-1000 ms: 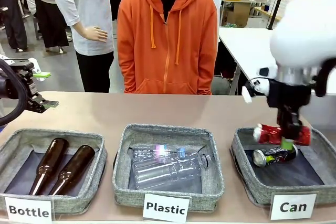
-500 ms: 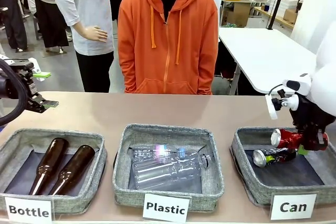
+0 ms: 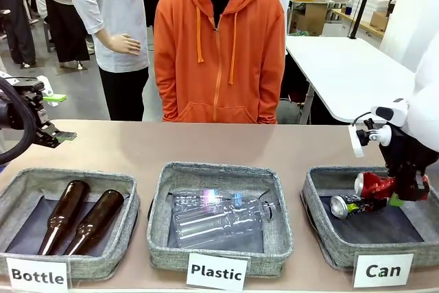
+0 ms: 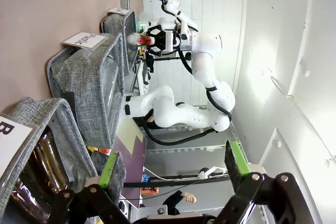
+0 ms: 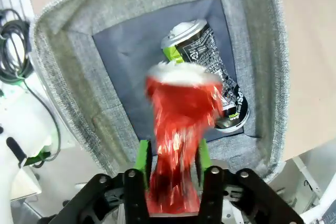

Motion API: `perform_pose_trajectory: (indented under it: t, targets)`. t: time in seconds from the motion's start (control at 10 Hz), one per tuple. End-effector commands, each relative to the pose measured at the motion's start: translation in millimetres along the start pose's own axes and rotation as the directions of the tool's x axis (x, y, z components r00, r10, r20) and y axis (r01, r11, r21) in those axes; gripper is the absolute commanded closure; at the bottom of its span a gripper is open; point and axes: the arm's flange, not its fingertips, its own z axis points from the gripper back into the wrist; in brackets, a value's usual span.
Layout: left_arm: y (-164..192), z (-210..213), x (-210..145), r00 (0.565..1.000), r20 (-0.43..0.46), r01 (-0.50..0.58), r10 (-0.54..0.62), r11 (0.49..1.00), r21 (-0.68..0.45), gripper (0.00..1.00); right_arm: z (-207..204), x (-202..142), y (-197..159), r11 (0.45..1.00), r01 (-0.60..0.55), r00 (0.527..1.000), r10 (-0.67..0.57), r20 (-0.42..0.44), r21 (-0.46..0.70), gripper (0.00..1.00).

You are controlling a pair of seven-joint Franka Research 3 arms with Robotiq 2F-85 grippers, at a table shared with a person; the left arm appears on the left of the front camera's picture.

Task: Sort the can waste into the basket.
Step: Pick up the can waste from the table and place it in the right Fabric basket.

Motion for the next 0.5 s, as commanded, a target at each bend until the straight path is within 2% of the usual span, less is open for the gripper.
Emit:
perform_pose_trajectory:
  t: [0.0, 0.2, 0.3, 0.4]
  targets:
    - [-4, 0, -1, 1.0, 0.008, 0.024, -0.024, 0.999, -0.022, 0.0, -5, -1, -1, 1.0, -0.019, 1.0, 0.019, 0.007, -0.014, 0.0]
    - [-4, 0, -1, 1.0, 0.008, 0.024, -0.024, 0.999, -0.022, 0.0, -3, 1, -4, 1.0, 0.016, 1.0, -0.016, 0.01, 0.009, 0.0]
    - [-4, 0, -1, 1.0, 0.008, 0.024, -0.024, 0.999, -0.022, 0.0, -3, 4, -4, 0.999, 0.03, 0.999, -0.031, 0.038, 0.023, 0.0]
    - [-4, 0, -1, 1.0, 0.008, 0.024, -0.024, 0.999, -0.022, 0.0, -1, 10, -3, 0.993, 0.094, 0.991, -0.1, 0.09, 0.068, 0.0]
